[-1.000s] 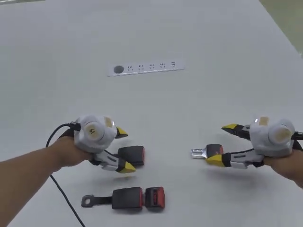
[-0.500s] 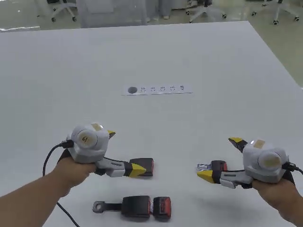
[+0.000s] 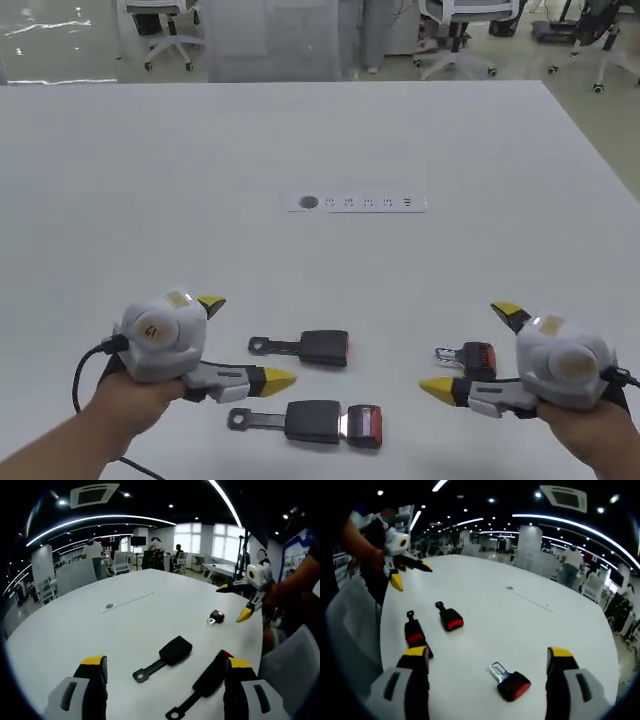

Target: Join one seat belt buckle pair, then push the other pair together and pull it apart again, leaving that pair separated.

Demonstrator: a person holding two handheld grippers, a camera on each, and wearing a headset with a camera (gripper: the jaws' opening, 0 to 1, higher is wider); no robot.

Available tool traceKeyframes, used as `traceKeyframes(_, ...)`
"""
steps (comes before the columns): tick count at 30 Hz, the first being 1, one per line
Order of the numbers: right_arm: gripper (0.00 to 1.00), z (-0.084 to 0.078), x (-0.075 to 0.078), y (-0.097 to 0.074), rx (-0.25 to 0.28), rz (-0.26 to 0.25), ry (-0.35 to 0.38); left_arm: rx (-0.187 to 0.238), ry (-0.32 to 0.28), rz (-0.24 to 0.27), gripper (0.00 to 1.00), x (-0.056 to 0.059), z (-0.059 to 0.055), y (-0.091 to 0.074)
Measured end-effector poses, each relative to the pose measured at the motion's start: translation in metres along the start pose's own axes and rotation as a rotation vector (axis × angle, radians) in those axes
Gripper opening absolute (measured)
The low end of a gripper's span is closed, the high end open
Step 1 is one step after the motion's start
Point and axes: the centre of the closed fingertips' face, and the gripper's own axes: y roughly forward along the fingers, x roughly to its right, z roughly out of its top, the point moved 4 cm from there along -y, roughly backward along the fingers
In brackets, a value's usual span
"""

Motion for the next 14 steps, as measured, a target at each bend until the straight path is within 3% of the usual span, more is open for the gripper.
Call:
traceKeyframes(10,1.0,-0.002,-0.029,-0.017,-0.002,0.014,-0.05,0.012,0.023,0.027,1.0,0.003,-0.019,-0.036)
traceKeyframes(14,1.0,-0.007,-0.036,-0.023,-0.005,0.008,-0.039,0.015,0.0,0.044,1.0,0.0,-0.031,-0.049)
